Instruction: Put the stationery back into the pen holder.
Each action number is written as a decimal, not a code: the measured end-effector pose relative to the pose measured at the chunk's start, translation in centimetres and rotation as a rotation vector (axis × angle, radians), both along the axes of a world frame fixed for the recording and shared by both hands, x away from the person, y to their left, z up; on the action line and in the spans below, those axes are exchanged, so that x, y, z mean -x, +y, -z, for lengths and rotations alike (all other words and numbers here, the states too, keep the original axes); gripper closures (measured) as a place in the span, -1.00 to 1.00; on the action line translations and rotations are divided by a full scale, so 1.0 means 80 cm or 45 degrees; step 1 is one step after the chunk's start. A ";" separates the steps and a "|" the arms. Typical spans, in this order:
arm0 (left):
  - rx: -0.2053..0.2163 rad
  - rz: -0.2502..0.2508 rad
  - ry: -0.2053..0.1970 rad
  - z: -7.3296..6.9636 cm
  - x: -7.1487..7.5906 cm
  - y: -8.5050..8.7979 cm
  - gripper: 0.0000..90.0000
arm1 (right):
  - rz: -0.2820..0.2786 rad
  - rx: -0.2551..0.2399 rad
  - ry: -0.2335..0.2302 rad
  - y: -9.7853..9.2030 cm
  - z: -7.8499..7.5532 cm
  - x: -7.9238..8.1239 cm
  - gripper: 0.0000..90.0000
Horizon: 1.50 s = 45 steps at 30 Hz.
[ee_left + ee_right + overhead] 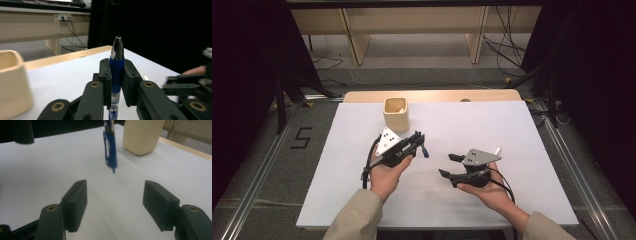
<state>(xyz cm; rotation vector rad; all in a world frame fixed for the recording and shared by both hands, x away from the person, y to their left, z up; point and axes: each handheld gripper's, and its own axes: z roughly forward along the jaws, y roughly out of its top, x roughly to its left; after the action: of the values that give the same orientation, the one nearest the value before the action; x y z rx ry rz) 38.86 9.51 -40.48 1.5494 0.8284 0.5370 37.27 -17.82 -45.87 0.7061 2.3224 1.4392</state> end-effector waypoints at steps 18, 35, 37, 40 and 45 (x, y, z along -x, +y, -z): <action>-0.102 -0.165 -0.074 -0.034 -0.054 0.046 0.77 | 0.061 0.038 0.020 -0.032 0.006 0.001 -0.32; -0.143 -0.282 -0.105 -0.053 -0.106 0.068 0.77 | 0.089 0.044 0.025 -0.041 0.007 0.002 -0.34; -0.142 -0.291 -0.108 -0.055 -0.110 0.070 0.77 | 0.079 0.068 0.042 -0.042 0.005 0.002 -0.34; -0.136 -0.300 -0.110 -0.060 -0.114 0.071 0.77 | 0.085 0.037 0.021 -0.040 0.007 0.002 -0.34; -0.151 -0.318 -0.131 -0.067 -0.118 0.071 0.77 | 0.082 0.066 0.042 -0.042 0.005 0.003 -0.34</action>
<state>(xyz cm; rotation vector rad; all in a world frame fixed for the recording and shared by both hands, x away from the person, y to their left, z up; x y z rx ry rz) 48.32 15.19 -35.16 1.5201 0.9307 0.8541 37.06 -21.17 -46.27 0.7877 2.3304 1.3446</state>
